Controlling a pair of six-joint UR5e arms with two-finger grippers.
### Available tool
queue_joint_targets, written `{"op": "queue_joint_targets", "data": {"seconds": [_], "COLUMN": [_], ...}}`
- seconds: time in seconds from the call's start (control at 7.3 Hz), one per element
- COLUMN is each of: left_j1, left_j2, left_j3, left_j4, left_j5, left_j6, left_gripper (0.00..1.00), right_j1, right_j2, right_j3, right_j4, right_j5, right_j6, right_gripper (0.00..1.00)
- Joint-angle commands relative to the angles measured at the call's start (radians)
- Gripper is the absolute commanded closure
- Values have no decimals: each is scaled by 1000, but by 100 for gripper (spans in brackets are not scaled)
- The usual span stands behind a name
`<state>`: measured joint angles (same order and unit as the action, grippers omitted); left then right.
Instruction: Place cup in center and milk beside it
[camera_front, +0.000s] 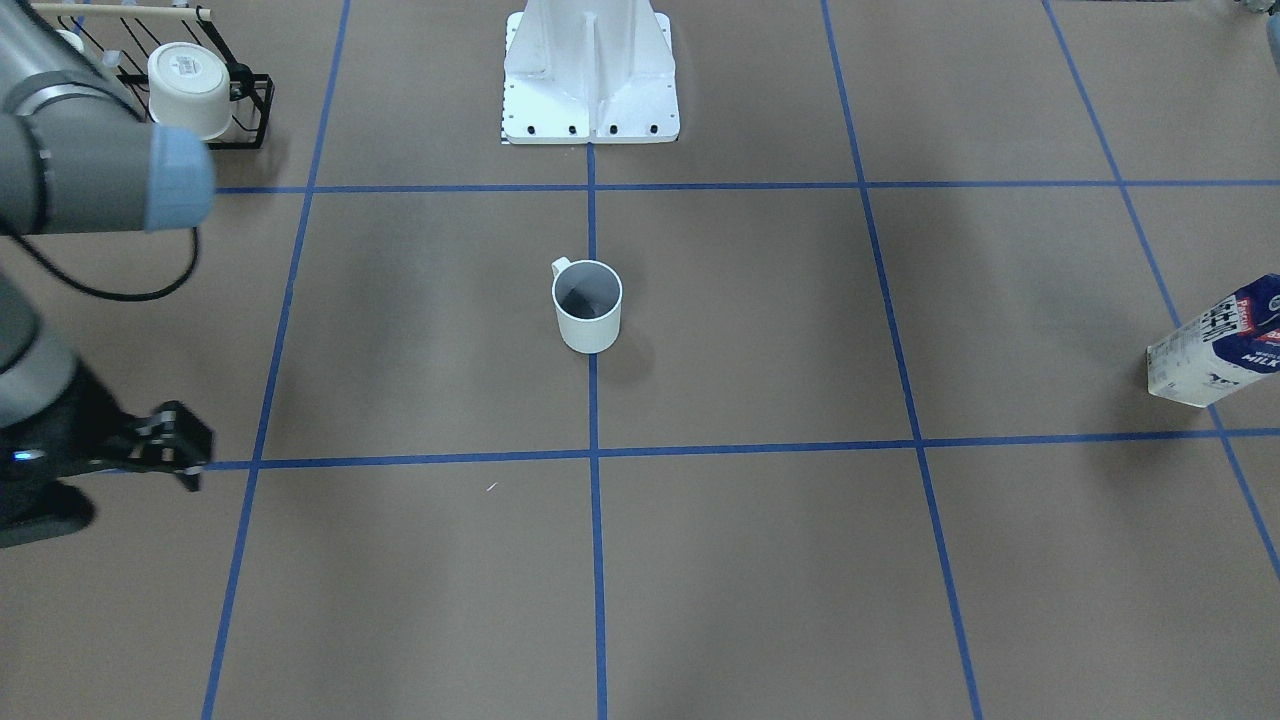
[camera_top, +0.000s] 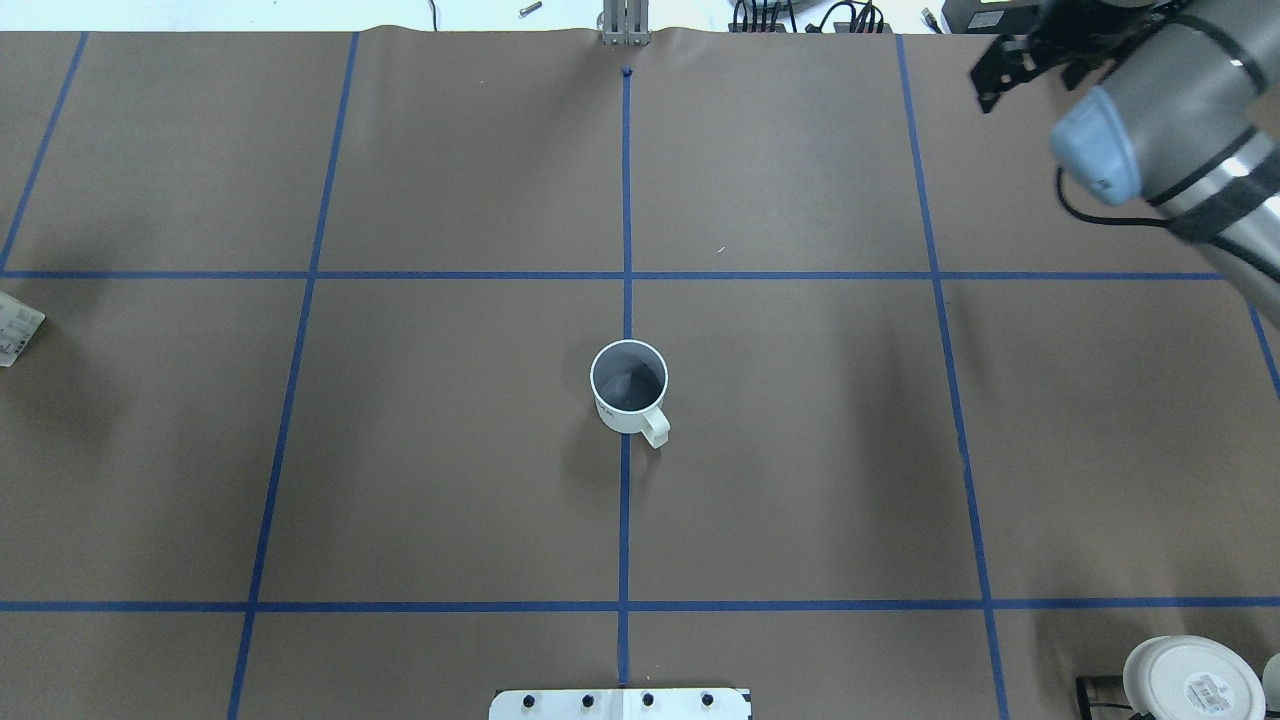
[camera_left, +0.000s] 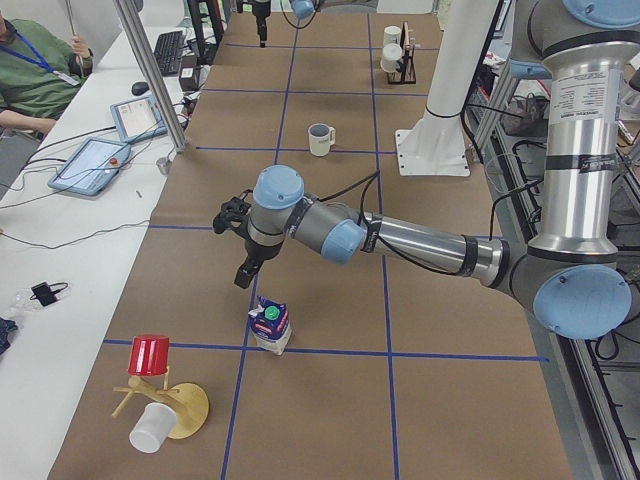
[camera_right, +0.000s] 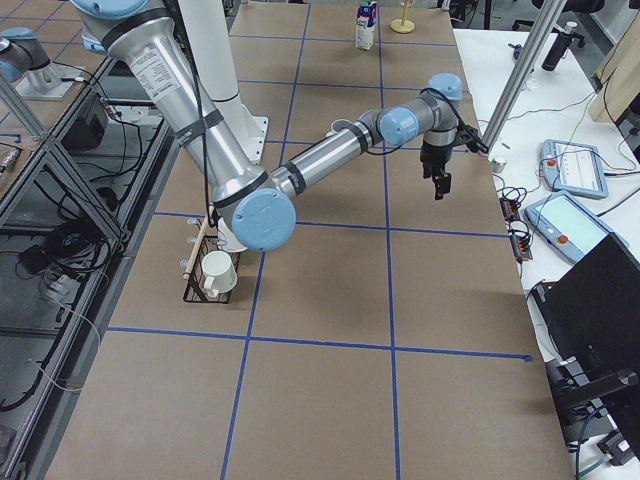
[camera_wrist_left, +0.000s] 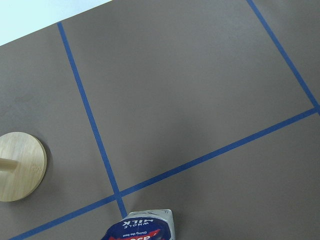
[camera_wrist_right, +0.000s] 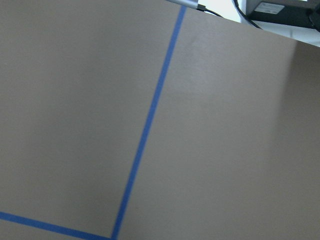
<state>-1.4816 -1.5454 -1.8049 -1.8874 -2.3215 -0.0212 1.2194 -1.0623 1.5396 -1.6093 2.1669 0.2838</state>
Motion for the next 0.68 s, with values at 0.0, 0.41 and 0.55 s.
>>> {"op": "queue_joint_targets", "data": {"seconds": [0.0,0.41,0.55], "left_j1": [1,1,1], "left_j2": [-1,-1,-1], "left_j3": [2,6,12], "left_j4": [-6,-2,-1], "left_j5": [1,4,1], "left_j6": [-2,-2,-2], "left_gripper": [2,2,2], "right_j1": [200,333,334], "right_j2": [-201,-586,-623], "right_j3": [7,143,143], "right_j4": [12,19,43], "right_j5": [120,70,-3], "right_j6": [-240,-506,-564], "right_gripper": [0,0,0]}}
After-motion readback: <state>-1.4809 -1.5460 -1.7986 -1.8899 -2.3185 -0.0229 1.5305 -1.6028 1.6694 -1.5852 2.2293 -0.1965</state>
